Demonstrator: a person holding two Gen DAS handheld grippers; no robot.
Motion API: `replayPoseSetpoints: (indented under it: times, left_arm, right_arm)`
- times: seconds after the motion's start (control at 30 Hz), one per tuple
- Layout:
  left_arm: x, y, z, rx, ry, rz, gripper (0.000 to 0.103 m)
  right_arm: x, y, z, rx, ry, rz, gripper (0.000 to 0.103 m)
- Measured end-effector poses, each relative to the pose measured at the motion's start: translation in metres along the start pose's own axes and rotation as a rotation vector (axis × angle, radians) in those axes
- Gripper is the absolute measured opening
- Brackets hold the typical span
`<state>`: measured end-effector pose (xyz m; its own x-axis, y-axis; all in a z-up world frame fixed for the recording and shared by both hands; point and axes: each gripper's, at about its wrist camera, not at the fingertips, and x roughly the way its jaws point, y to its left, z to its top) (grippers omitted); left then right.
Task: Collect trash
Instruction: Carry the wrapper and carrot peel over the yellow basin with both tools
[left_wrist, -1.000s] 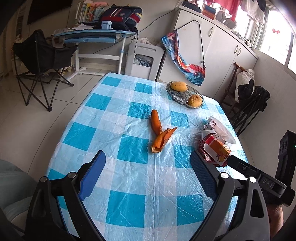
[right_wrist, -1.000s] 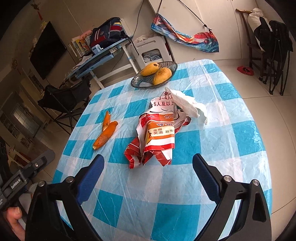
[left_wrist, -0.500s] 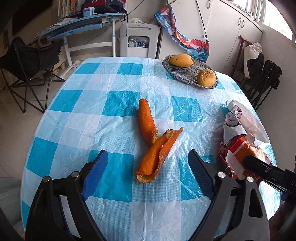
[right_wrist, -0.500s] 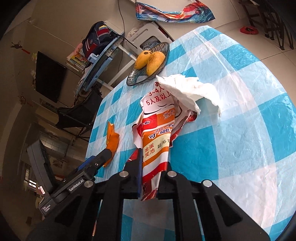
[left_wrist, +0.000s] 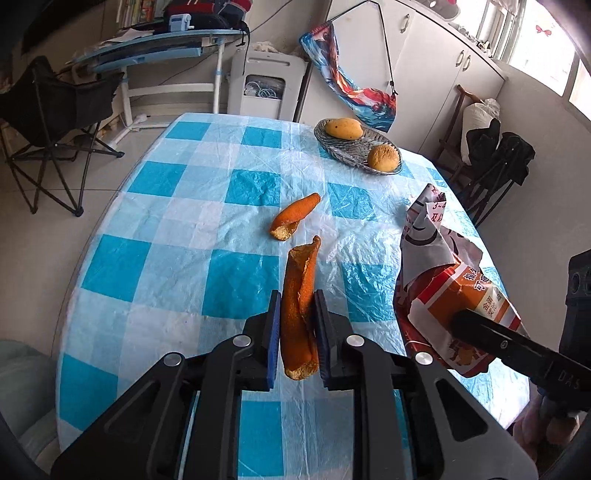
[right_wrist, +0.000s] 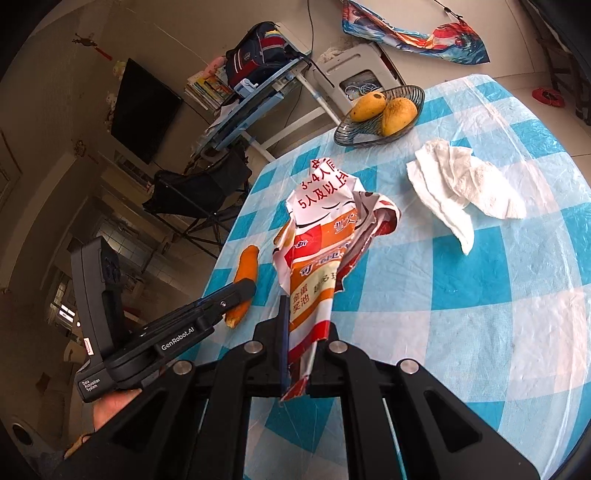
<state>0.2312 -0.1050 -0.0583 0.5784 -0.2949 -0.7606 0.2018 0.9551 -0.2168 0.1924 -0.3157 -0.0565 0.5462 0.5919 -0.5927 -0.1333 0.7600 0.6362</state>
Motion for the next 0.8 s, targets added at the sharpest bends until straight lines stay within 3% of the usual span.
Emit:
replayPoseSetpoints:
  times: [0.27, 0.53, 0.8]
  left_arm:
    - [-0.064, 0.022, -0.054, -0.063, -0.053, -0.020, 0.017]
    - [-0.112, 0.028, -0.101, -0.050, -0.103, 0.004, 0.017]
    - [-0.145, 0.040, -0.132, -0.051, -0.130, 0.032, 0.017]
  right_arm:
    - [-0.016, 0.038, -0.058, -0.093, 0.017, 0.047, 0.007]
    - [-0.032, 0.076, -0.120, -0.242, 0.063, 0.033, 0.007]
    - [-0.035, 0.075, -0.150, -0.233, 0.098, 0.008, 0.007]
